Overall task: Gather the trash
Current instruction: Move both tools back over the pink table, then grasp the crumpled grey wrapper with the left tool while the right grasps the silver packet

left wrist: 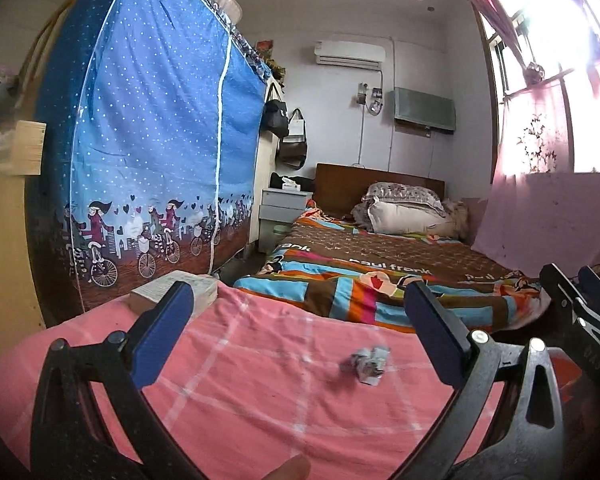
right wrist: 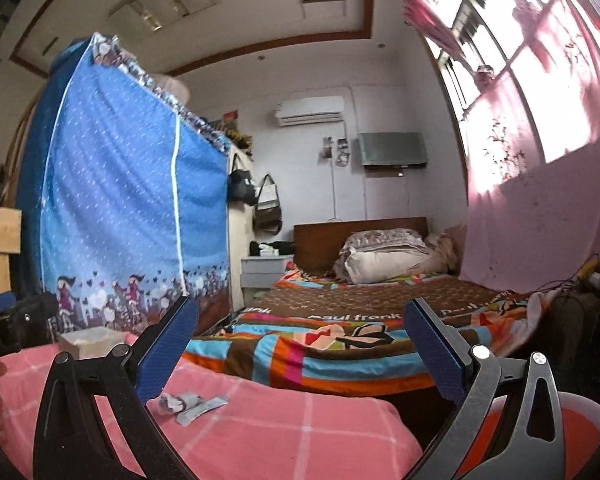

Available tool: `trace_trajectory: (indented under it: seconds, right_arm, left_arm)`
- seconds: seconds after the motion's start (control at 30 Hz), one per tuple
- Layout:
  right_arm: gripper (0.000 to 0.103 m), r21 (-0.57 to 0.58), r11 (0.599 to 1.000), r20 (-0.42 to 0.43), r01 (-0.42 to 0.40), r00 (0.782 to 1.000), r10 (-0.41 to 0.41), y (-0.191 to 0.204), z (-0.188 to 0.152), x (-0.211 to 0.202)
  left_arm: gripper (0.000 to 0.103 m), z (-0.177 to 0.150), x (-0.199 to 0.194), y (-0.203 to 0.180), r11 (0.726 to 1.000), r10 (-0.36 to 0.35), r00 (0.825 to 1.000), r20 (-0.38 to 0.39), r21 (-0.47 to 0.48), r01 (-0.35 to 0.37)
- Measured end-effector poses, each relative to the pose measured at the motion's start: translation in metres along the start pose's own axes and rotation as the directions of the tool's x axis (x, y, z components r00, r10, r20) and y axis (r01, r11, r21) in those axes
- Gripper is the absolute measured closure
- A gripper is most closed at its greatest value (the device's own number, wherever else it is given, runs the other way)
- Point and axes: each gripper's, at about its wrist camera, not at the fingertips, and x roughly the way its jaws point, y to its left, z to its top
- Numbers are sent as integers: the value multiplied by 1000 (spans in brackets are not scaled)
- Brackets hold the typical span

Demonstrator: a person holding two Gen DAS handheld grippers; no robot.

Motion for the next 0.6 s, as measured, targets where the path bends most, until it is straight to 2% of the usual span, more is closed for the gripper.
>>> trace_trajectory:
  seconds: [0.17, 0.23, 0.33, 0.43, 0.5, 0.57, 0.6]
  right_arm:
    - [0, -69, 997, -11, -15, 1000, 14, 14, -7, 12]
    - [0, -84, 996, -26, -28, 999, 26, 17, -9, 19]
    - [0, -85, 994, -90, -64, 994, 56, 18, -12, 38]
    - [0, -63, 994, -162, -86, 984, 75, 16, -16, 56]
    - [1, -35, 994, -219, -101, 971, 91, 14, -22, 67]
    - [10, -17, 993, -286, -114, 953, 104, 13, -27, 78]
    - [13, -15, 993, -315, -118, 943, 107, 14, -30, 83]
  left_arm:
    - [0, -1, 14, -1, 1000, -22, 1000, -16, 10, 22]
    - [0, -2, 23, -1, 999, -40, 998, -44, 11, 40]
    - [0, -5, 43, -2, 997, -80, 988, -129, 3, 81]
    - [1, -12, 66, -8, 993, -120, 965, -235, -10, 120]
    - [7, -18, 82, -13, 988, -153, 936, -316, -22, 154]
    - [20, -24, 97, -19, 981, -192, 899, -394, -38, 192]
    - [23, -28, 103, -22, 977, -207, 879, -429, -45, 208]
